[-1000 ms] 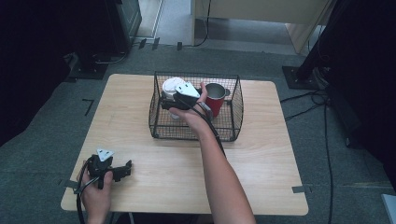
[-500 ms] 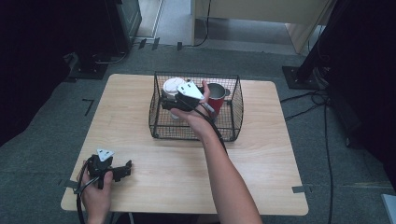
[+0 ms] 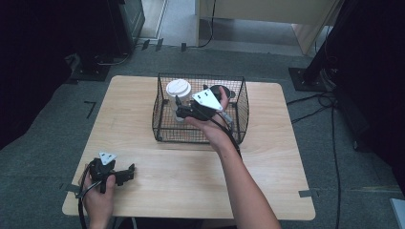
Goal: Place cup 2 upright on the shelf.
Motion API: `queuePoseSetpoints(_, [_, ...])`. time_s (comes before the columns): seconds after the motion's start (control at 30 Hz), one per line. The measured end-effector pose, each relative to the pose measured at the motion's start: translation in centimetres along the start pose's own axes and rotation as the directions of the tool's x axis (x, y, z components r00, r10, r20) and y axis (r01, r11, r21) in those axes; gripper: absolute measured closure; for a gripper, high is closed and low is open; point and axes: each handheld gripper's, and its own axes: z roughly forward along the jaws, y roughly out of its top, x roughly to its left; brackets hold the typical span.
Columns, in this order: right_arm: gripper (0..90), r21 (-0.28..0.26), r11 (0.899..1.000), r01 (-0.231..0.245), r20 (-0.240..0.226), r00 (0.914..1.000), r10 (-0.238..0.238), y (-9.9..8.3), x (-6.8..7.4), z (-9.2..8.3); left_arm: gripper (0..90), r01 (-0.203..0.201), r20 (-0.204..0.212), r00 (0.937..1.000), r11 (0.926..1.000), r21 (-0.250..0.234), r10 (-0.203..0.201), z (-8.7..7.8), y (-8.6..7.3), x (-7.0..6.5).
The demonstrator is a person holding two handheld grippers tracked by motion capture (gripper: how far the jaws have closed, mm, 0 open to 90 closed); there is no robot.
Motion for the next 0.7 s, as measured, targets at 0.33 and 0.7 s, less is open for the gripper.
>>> queuePoseSetpoints(0.33, [0.0, -0.004, 1.000, 0.015, 0.004, 0.9999, -0.015, -0.3, -0.5, -3.5, 0.0, 0.000, 0.001, 1.0000, 1.0000, 0.000, 0.000, 0.0, 0.0, 0.0])
queuePoseSetpoints(0.7, [0.1, -0.002, 1.000, 0.028, 0.025, 0.9993, -0.028, -1.0, -1.5, -7.1, 0.0, 0.000, 0.001, 1.0000, 1.0000, 0.000, 0.000, 0.0, 0.0, 0.0])
